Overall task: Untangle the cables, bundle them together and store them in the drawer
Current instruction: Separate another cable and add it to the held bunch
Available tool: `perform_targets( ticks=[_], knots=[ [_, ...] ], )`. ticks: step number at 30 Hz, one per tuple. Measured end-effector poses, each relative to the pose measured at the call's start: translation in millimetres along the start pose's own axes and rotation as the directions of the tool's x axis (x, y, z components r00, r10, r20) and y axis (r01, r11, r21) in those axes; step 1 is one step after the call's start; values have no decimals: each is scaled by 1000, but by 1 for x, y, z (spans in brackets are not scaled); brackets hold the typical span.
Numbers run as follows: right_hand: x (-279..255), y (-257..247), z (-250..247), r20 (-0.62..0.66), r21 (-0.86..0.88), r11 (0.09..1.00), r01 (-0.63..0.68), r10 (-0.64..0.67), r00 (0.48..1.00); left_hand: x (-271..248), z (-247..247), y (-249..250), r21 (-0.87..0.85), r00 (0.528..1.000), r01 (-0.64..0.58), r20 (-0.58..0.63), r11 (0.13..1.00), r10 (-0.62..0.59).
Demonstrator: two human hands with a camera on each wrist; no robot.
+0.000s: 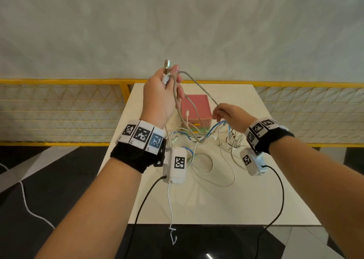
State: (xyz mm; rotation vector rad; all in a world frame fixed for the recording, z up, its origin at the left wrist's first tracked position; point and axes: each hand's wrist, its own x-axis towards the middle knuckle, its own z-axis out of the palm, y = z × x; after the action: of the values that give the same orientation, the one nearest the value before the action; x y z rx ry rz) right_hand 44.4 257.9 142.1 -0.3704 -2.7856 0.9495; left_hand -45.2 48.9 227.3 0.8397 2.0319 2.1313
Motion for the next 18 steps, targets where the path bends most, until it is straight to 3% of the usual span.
perform_targets(
  ticks=[4, 7, 10, 13, 16, 18],
  knots=[
    [6, 23, 14, 115, 18, 979, -201, 198, 974, 2, -13, 2, -185, 994, 60, -75, 981, -75],
    [7, 23, 13, 109, 214, 926, -310, 293, 950, 3, -18, -7, -136, 988, 126, -69, 983, -136],
    [10, 2, -5, -8, 350, 907, -236, 255, 967, 1, -18, -25, 66, 989, 143, -45, 988, -140],
    [17, -20, -23, -131, 287, 949, -130, 174, 976, -1, -15, -37, 137, 982, 187, -33, 973, -184],
    [8, -39, -36, -65, 121, 986, -119, 127, 990, -2, -13, -36, 169, 982, 189, -15, 967, -189],
    [-8, -49, -42, 24, 121, 988, -92, 90, 996, -6, -12, -31, 237, 988, 135, 38, 962, -148]
  ],
)
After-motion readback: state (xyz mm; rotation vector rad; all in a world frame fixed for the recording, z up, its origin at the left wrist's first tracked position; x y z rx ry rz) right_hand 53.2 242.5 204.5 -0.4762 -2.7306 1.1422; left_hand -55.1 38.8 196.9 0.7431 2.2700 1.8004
